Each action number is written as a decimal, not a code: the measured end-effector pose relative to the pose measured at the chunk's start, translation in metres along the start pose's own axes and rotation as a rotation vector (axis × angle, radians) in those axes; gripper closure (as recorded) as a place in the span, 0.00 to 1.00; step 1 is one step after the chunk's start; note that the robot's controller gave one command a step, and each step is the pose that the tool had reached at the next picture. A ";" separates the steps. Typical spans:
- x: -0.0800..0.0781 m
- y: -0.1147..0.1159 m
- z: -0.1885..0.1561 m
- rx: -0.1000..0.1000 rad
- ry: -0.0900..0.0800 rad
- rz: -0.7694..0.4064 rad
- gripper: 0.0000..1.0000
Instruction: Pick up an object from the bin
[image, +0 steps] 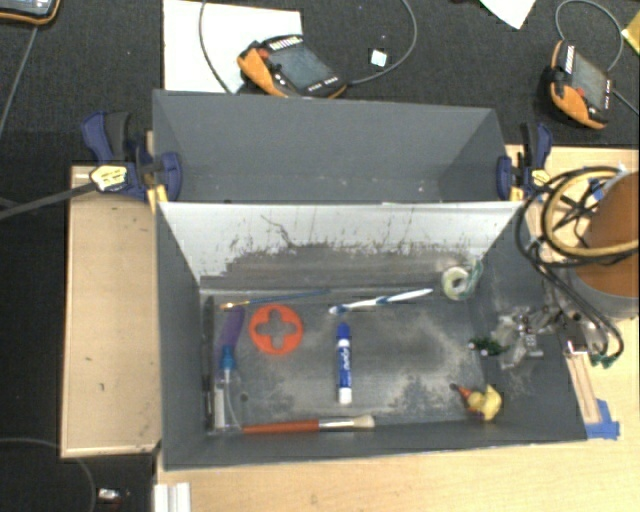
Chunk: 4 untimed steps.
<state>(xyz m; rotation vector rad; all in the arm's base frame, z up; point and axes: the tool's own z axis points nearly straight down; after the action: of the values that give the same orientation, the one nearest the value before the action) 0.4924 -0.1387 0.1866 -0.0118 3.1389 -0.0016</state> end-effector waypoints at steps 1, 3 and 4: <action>0.000 0.000 0.000 0.000 0.000 -0.001 0.00; -0.020 0.000 -0.004 0.000 -0.006 0.256 0.00; 0.009 0.001 -0.016 0.000 -0.005 0.093 0.00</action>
Offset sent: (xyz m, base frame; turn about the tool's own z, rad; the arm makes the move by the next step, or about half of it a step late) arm -0.0077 0.0054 0.0115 0.0407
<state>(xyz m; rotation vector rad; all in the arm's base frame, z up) 0.4834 -0.1382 0.2028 0.1334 3.1311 -0.0022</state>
